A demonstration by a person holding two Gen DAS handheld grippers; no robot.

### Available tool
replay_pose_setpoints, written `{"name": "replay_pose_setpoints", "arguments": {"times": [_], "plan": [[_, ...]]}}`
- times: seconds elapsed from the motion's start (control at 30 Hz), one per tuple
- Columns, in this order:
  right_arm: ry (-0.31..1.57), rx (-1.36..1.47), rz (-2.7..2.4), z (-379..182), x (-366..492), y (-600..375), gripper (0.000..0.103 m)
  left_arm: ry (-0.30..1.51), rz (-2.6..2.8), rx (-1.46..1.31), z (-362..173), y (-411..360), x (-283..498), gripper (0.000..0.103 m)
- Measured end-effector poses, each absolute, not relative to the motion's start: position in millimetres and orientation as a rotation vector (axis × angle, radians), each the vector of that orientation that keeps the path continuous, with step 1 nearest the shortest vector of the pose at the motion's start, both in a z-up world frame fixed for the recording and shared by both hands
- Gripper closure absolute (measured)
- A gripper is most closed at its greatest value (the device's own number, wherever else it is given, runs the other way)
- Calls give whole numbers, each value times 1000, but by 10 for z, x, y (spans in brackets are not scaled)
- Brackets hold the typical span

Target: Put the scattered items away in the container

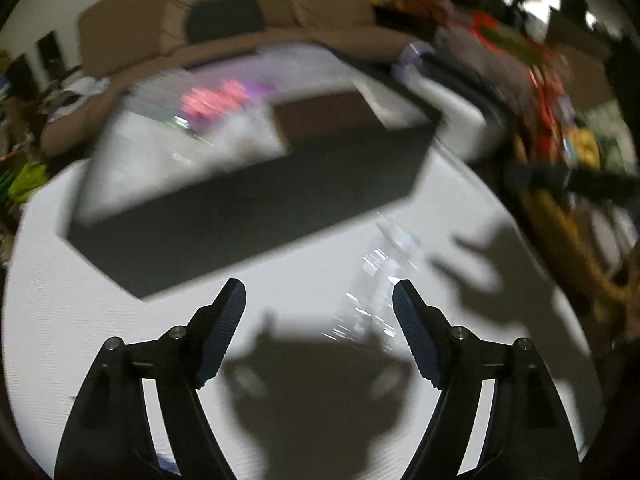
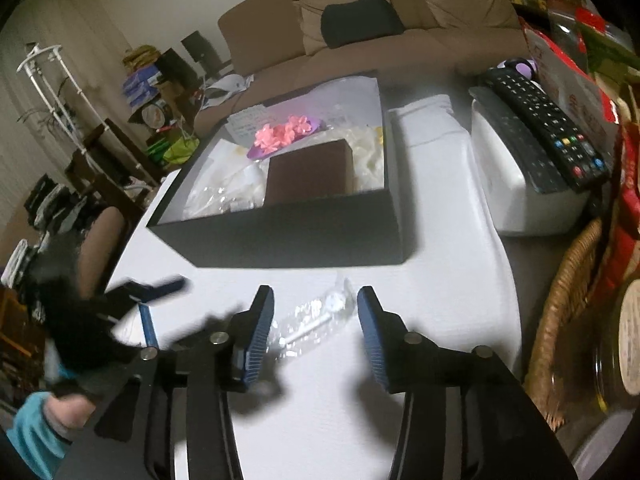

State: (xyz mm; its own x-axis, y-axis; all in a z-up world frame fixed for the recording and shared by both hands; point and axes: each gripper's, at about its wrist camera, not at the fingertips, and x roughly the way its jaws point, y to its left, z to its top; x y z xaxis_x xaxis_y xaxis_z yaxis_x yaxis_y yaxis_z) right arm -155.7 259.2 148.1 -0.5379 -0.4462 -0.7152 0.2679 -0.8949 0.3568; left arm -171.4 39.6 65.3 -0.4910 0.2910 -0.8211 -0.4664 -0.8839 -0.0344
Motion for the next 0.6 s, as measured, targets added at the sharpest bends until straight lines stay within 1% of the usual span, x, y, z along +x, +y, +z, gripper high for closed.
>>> {"name": "replay_pose_setpoints", "arguments": {"times": [0.03, 0.13, 0.23, 0.33, 0.37, 0.4, 0.43, 0.47, 0.5, 0.53, 0.57, 0.6], "plan": [[-288, 1210, -2422, 1474, -1533, 2594, 53, 289, 2363, -1263, 551, 488, -1696, 29], [-303, 1225, -2411, 1384, -1534, 2596, 51, 324, 2363, -1282, 351, 653, -1692, 29], [-307, 1248, -2405, 1209, -1668, 2549, 51, 304, 2366, -1308, 214, 683, -1707, 31], [-246, 1257, -2408, 1000, -1837, 2430, 51, 279, 2356, -1285, 147, 674, -1659, 32], [-215, 1267, -2411, 911, -1890, 2381, 51, 287, 2358, -1278, 128, 670, -1645, 36], [-192, 1273, -2408, 831, -1932, 2342, 51, 293, 2357, -1280, 99, 666, -1642, 52], [-162, 1286, -2401, 733, -1986, 2287, 51, 299, 2357, -1293, 55, 665, -1644, 75], [-141, 1294, -2396, 662, -2018, 2253, 51, 301, 2363, -1300, 22, 660, -1644, 79], [-121, 1303, -2386, 583, -2054, 2210, 51, 296, 2372, -1287, 16, 654, -1635, 79], [-101, 1310, -2378, 515, -2084, 2171, 55, 286, 2371, -1281, 13, 654, -1632, 80], [-82, 1309, -2372, 467, -2095, 2142, 64, 279, 2367, -1275, 13, 653, -1631, 81], [-45, 1314, -2373, 426, -2105, 2104, 76, 273, 2361, -1272, 13, 653, -1631, 86]]}}
